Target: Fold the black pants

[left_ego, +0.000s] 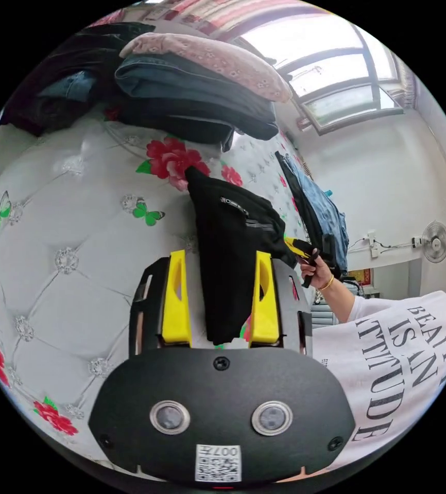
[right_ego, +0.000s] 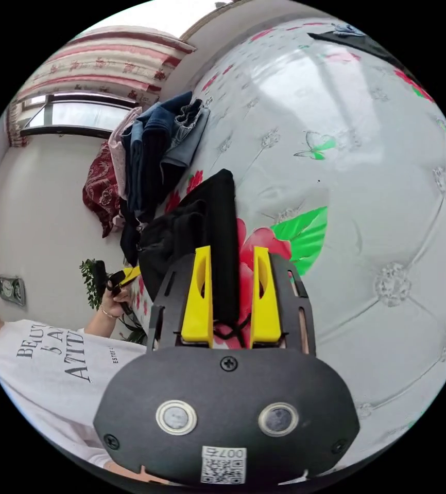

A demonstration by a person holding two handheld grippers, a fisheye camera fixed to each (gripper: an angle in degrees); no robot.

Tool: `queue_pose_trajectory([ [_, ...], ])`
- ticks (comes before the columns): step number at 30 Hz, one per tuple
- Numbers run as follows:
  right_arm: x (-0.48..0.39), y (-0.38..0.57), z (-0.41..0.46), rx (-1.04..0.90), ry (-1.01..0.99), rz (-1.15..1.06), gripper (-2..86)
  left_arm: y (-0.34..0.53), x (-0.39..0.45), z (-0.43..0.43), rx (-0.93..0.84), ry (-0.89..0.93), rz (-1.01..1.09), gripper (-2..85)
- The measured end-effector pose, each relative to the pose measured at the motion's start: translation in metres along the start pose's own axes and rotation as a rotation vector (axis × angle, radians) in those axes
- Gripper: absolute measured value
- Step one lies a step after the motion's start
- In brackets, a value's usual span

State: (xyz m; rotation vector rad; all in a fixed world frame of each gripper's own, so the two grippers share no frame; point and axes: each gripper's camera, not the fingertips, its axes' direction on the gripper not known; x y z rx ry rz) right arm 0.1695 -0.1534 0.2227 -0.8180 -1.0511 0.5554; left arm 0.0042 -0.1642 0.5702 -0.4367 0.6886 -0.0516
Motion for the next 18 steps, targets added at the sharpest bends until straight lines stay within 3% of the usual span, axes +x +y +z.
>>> queue_pose_trajectory([
  [3,0.004,-0.020,0.022,-0.138,-0.105,-0.002,4.6,-0.017,0.003,0.044,-0.120,0.024,0.058,18.6],
  [7,0.004,-0.028,0.015,-0.166,-0.143,0.034,2.6,-0.040,0.012,0.063,-0.190,0.041,0.062,7.7],
  [13,-0.090,-0.044,-0.048,-0.083,-0.314,-0.191,0.5,-0.068,0.068,-0.018,-0.069,0.180,0.187,6.9],
  [18,-0.211,-0.118,-0.087,0.030,-0.406,-0.472,0.1,-0.148,0.098,-0.136,0.105,0.227,0.299,7.0],
])
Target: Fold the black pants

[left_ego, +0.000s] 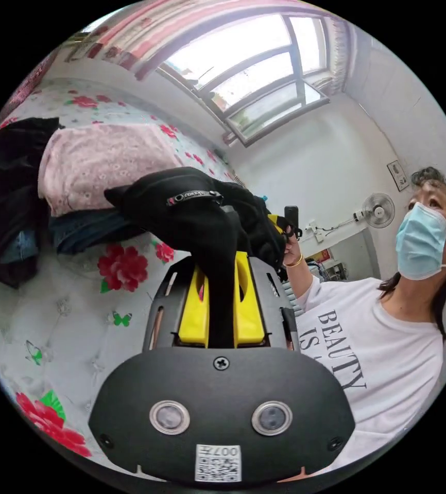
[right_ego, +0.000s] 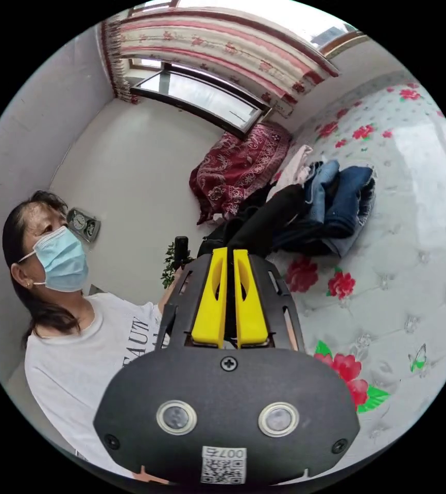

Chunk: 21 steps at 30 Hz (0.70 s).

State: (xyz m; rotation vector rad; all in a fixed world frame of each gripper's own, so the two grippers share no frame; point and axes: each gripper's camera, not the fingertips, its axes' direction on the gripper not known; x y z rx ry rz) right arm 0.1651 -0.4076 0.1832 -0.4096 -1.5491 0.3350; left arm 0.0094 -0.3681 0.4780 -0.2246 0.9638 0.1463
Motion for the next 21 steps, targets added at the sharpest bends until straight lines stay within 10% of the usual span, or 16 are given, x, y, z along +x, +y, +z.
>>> queue_pose_trajectory([
  [10,0.062,-0.117,0.136,0.072,0.515,0.158,0.3,-0.144,-0.060,0.012,-0.038,-0.678,-0.065,15.1],
  [16,0.050,0.021,0.159,-0.003,0.712,0.072,0.8,-0.022,-0.045,0.042,-0.022,-0.782,-0.039,12.1],
  [21,0.048,0.197,0.190,-0.506,1.025,0.248,0.5,0.117,-0.005,0.129,-0.399,-0.681,-0.015,9.7],
])
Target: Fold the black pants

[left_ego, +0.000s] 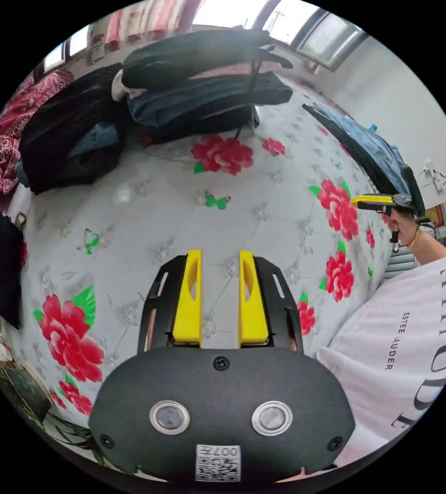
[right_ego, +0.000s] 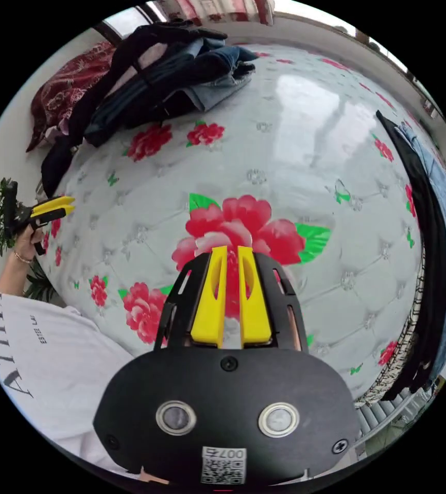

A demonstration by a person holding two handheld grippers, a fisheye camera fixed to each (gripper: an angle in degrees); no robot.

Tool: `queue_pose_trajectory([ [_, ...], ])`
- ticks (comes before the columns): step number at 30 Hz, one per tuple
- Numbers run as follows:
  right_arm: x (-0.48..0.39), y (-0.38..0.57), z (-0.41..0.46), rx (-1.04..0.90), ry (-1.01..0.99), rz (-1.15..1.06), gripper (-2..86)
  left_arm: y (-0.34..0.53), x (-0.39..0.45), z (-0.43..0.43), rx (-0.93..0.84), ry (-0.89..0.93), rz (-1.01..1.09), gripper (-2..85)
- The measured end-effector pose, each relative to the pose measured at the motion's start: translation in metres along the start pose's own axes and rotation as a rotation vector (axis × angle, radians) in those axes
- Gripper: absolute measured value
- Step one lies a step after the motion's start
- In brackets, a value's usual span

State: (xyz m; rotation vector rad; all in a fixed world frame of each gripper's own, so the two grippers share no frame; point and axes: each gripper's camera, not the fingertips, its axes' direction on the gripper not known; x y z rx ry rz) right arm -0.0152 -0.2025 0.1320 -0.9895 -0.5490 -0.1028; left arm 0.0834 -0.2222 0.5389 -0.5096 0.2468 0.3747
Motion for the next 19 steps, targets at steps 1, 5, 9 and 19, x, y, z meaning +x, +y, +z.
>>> queue_pose_trajectory([
  [1,-0.005,0.014,0.005,-0.035,0.023,-0.003,0.5,0.009,0.013,0.007,-0.032,-0.006,0.020,9.2],
  [5,-0.041,0.074,0.022,-0.148,0.126,-0.013,0.2,0.039,0.090,0.023,-0.112,-0.105,0.191,5.1],
  [9,-0.073,0.095,0.046,-0.067,0.145,0.017,0.2,0.029,0.135,0.032,-0.148,-0.075,0.284,3.2],
  [19,-0.011,0.129,0.015,0.267,0.083,0.296,5.4,0.009,0.210,0.052,-0.281,-0.305,0.263,-0.9],
])
